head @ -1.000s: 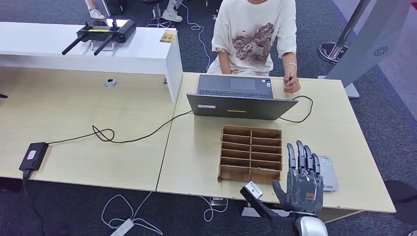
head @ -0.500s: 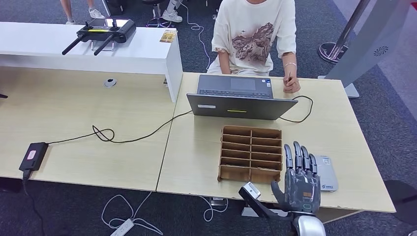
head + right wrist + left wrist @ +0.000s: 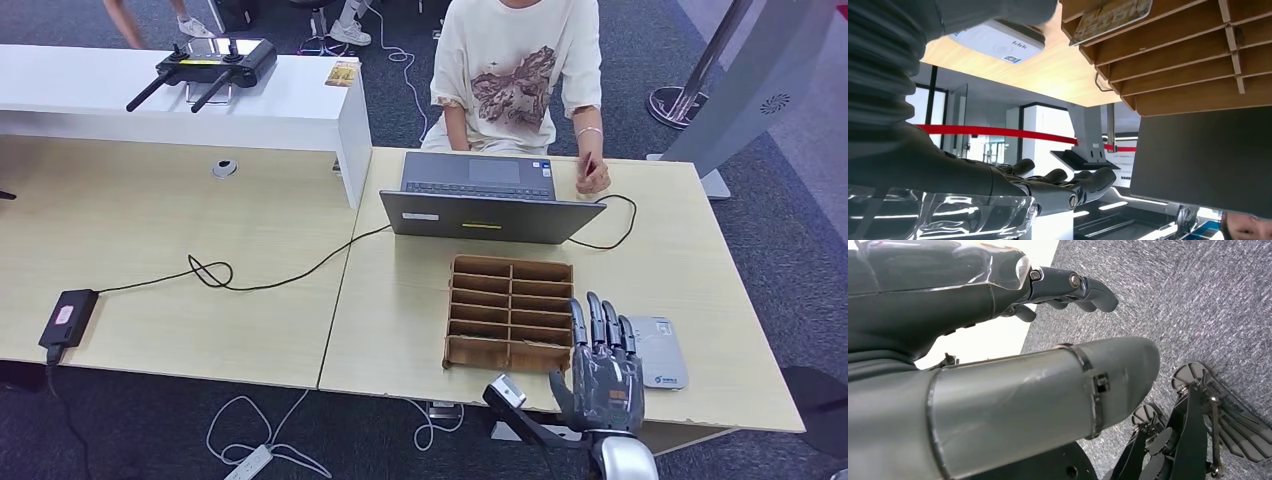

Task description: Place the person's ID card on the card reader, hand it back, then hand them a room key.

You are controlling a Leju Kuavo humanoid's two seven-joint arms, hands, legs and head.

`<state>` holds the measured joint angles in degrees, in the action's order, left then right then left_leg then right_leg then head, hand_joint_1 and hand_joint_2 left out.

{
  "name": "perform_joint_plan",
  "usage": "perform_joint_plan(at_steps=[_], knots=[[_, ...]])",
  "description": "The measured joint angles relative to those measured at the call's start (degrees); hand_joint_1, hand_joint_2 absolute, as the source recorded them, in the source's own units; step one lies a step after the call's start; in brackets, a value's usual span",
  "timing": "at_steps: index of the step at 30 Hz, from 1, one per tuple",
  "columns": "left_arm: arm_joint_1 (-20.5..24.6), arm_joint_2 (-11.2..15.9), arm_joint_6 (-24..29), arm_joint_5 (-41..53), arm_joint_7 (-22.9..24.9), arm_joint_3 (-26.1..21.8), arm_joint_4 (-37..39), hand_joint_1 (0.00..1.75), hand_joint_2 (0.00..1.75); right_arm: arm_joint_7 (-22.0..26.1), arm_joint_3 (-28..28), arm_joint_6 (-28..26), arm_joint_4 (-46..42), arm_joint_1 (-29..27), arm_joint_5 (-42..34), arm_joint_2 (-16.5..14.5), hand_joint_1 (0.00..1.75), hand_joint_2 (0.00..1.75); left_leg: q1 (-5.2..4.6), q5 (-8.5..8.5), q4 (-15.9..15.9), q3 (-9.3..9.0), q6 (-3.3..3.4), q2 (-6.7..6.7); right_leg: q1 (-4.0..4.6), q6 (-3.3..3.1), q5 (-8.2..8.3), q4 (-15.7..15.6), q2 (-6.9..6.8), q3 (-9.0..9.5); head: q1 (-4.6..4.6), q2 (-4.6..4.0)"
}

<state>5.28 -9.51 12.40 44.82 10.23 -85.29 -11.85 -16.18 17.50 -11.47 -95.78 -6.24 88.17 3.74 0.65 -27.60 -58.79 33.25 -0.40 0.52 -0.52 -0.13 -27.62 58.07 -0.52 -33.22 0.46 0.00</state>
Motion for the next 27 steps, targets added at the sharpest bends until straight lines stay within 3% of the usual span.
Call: perform_joint_plan(at_steps=[2,4,27], knots=[[0.0,0.0,-0.1,0.1,0.0,0.0,0.0,0.0,0.0,0.4,-0.3,0.0,0.4,0.1,0.0,-0.1,0.15,1.75,0.0,0.0,0.0,0.0,0.0,0.0,0.0,0.0,0.0,0.0,0.0,0.0,0.0,0.0],[0.0,0.1,-0.2,0.1,0.0,0.0,0.0,0.0,0.0,0.7,-0.6,0.0,0.9,0.2,0.0,-0.2,0.02,1.75,0.0,0.0,0.0,0.0,0.0,0.0,0.0,0.0,0.0,0.0,0.0,0.0,0.0,0.0],[0.0,0.3,-0.3,0.7,0.0,0.2,0.0,0.0,0.0,2.3,-1.1,-0.3,7.8,2.8,0.0,-1.5,0.13,1.75,0.0,0.0,0.0,0.0,0.0,0.0,0.0,0.0,0.0,0.0,0.01,0.0,0.0,0.0]])
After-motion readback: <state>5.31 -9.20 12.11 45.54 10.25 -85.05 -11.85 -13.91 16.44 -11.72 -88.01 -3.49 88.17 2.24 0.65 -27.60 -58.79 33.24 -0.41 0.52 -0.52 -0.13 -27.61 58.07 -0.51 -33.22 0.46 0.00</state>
